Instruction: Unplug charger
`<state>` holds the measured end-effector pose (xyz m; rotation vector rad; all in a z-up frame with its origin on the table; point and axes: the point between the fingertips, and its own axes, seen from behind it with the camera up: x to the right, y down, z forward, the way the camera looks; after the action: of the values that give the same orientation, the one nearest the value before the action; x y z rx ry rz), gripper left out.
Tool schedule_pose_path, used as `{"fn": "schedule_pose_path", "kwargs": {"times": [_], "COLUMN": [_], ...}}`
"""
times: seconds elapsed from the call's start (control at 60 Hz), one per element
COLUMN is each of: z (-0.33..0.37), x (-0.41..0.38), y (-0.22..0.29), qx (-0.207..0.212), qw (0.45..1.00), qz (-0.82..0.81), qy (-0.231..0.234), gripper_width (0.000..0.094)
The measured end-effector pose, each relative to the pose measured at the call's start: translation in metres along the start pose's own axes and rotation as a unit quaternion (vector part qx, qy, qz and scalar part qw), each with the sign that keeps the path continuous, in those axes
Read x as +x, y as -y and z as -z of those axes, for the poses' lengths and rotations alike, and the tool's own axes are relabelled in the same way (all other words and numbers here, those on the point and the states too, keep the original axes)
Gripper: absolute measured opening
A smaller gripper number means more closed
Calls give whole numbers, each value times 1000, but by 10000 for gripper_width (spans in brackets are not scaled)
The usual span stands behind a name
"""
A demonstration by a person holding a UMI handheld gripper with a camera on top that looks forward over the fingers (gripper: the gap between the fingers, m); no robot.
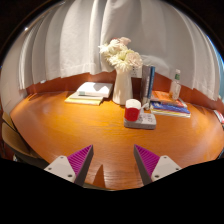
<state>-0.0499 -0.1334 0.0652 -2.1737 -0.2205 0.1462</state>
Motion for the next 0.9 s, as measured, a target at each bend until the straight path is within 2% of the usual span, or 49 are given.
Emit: {"fn": "schedule_pose_path", "kwargs": {"times": [0.183, 0.317, 0.467, 0.5, 0.55, 0.567, 0.75, 0.817, 0.85, 0.9], "z": [-78, -126, -162, -168, -176, -177, -178, -174, -164, -129], "x": [52, 71, 78, 80, 83, 82, 84, 87, 90, 111], "y": [30, 60, 94, 97, 96, 96, 96, 102, 120, 191], "qx": [-4, 9, 43, 47, 42, 41, 21, 12, 27, 112], "qw": [999, 999, 998, 998, 998, 998, 996, 996, 994, 984], "qz": [-17, -20, -4, -3, -1, -1, -17, -49, -70, -63], "qy": [-36, -42, -44, -49, -54, -52, -80, -76, -79, -120], "gripper_width": [811, 813, 803, 753, 531, 514, 420, 392, 392, 393]}}
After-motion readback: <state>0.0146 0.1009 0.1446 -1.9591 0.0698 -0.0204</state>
